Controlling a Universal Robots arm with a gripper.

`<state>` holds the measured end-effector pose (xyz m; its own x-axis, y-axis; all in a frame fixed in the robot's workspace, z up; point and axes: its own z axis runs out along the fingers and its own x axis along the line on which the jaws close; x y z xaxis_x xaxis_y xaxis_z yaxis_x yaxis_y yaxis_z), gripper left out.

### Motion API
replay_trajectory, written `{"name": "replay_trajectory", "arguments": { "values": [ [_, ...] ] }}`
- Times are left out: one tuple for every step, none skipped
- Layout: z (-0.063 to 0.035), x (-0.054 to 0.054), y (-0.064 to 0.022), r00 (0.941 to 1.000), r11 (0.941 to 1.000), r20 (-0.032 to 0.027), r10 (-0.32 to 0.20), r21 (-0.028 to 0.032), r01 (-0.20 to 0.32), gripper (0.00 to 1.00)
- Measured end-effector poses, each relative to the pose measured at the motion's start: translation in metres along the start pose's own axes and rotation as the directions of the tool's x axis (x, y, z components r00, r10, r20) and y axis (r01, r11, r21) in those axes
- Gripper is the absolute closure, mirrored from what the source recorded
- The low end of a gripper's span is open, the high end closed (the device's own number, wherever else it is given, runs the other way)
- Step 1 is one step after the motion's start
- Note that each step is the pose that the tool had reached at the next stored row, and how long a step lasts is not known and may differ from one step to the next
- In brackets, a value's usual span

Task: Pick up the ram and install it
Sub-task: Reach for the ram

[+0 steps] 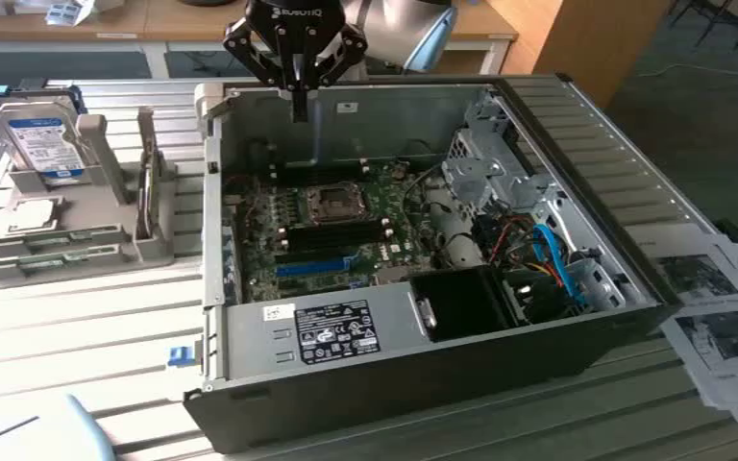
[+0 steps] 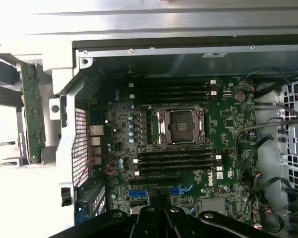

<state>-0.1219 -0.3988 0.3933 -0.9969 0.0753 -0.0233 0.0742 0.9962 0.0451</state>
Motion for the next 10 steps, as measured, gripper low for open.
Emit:
{"name": "replay_trajectory", "arguments": {
  "values": [
    [0.0000,0.0000,0.0000,1.0000,1.0000,0.0000,0.000,0.0000,0.000,0.91],
    [0.0000,0.0000,0.0000,1.0000,1.0000,0.0000,0.000,0.0000,0.000,0.91],
    [0.0000,0.0000,0.0000,1.0000,1.0000,0.0000,0.000,0.0000,0.000,0.91],
    [0.0000,0.0000,0.0000,1.0000,1.0000,0.0000,0.000,0.0001,0.000,0.91],
    [0.0000,0.0001,0.0000,1.0000,1.0000,0.0000,0.000,0.0001,0.000,0.91],
    [0.0000,0.0003,0.0000,1.0000,1.0000,0.0000,0.000,0.0000,0.000,0.91],
    [0.0001,0.0006,0.0000,1.0000,1.0000,-0.0004,0.000,0.0000,0.000,0.91],
    [0.0001,0.0008,-0.0001,1.0000,1.0000,-0.0013,0.000,0.0001,0.000,0.91],
    [0.0001,0.0011,-0.0001,1.0000,1.0000,-0.0025,0.000,0.0003,0.000,0.91],
    [0.0001,0.0015,-0.0001,1.0000,1.0000,-0.0039,0.000,0.0005,0.000,0.91]
  ]
}}
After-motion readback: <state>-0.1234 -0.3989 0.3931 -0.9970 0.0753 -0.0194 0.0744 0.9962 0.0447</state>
